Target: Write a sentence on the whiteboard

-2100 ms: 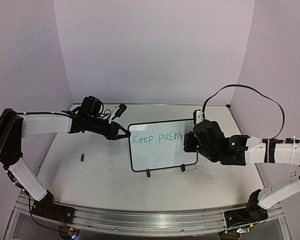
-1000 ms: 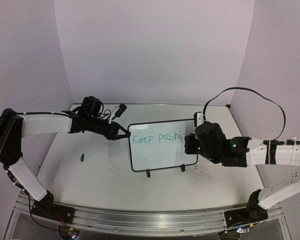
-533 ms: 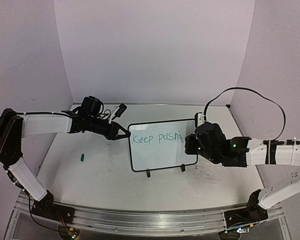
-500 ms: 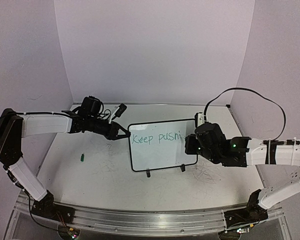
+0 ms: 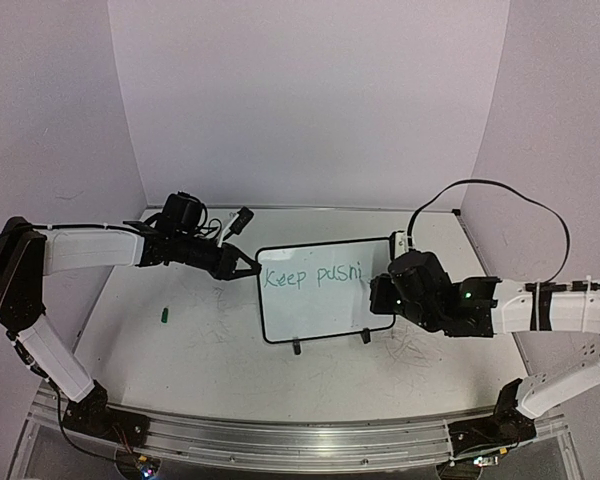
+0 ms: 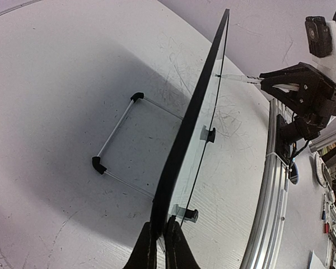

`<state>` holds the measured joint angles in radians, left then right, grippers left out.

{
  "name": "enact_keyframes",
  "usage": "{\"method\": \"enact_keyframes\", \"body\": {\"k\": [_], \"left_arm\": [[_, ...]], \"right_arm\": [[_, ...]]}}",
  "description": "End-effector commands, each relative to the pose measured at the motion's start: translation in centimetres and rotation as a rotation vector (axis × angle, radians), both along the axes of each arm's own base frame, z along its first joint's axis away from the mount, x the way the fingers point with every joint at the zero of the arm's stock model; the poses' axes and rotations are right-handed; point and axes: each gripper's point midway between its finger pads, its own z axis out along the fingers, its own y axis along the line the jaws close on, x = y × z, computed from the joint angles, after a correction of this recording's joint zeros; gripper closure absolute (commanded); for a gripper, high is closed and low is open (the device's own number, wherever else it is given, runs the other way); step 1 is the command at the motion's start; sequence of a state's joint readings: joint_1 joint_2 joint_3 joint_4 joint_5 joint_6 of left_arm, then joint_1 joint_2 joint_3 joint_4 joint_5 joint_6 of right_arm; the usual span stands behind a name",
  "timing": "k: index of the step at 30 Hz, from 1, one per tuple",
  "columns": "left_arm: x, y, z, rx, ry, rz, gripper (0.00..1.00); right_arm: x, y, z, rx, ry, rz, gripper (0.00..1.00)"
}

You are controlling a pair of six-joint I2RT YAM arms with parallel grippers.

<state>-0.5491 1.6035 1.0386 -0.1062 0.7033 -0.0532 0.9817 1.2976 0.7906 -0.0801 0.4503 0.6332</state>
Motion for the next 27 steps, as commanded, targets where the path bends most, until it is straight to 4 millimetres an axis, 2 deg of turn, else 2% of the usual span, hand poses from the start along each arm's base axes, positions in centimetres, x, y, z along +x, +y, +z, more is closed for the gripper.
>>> {"method": "enact_keyframes", "body": {"k": [1, 4, 8, 27], "left_arm": [[1.0, 0.6, 1.5, 0.008, -0.075, 0.037, 1.0], [0.9, 0.5, 1.4, 0.009, -0.072, 0.036, 1.0], [0.9, 0.5, 1.5, 0.008, -0.074, 0.037, 1.0], [0.8, 0.5, 1.7, 0.006, -0.079, 0.032, 1.0]], "right_arm": [[-0.1, -0.4, 0.2, -0.004, -0.001, -0.012, 1.0], [0.0, -0.5, 2.0, 0.031, -0.041, -0.012, 1.0], [0.1, -0.9, 3.4, 0.049, -0.078, -0.025, 1.0], [1.4, -0.3, 3.7, 0.015, -0.105, -0.033, 1.0]]}}
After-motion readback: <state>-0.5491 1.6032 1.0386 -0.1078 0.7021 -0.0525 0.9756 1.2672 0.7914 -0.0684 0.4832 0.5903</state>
